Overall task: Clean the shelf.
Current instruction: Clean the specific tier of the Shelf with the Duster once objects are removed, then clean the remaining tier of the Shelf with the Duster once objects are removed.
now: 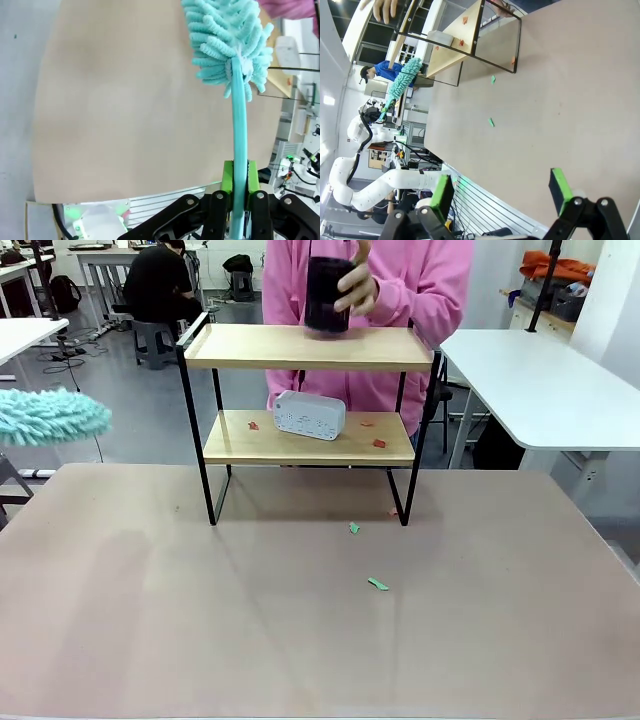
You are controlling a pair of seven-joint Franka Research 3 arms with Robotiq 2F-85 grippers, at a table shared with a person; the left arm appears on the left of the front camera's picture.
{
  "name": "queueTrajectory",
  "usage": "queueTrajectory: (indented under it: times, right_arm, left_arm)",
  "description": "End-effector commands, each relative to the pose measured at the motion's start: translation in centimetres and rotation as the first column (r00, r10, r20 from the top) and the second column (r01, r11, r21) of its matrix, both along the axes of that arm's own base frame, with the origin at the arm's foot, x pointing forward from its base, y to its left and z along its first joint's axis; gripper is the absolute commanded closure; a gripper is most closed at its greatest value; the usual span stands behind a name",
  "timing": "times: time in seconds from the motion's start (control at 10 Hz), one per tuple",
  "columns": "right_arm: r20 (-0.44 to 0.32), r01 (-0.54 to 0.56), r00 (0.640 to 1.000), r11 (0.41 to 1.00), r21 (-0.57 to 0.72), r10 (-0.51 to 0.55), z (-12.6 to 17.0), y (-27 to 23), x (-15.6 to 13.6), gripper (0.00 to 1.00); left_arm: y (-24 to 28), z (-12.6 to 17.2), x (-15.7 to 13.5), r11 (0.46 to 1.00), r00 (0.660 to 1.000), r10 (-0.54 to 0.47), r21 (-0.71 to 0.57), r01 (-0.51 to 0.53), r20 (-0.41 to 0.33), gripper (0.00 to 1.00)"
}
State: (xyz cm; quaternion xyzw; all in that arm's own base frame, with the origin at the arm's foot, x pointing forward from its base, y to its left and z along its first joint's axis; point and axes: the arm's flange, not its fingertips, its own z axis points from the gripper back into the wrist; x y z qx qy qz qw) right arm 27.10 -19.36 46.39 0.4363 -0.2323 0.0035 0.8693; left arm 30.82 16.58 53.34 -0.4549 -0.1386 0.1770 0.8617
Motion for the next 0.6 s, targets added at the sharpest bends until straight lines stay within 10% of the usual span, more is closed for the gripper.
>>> queueTrajectory:
  times: [0.0, 0.5]
  right_arm:
    - [0.034, -0.008, 0.999, 1.000, 0.010, 0.008, 0.00, 0.10, 0.13, 0.00]
    - [0.034, -0.008, 0.999, 1.000, 0.010, 0.008, 0.00, 0.10, 0.13, 0.00]
  left_arm:
    - [0.79, 0.98, -0.50, 1.000, 0.999, -0.028, -0.010, 0.029, 0.034, 0.87]
    - [0.79, 0.98, -0.50, 1.000, 0.999, -0.028, -0.010, 0.029, 0.034, 0.87]
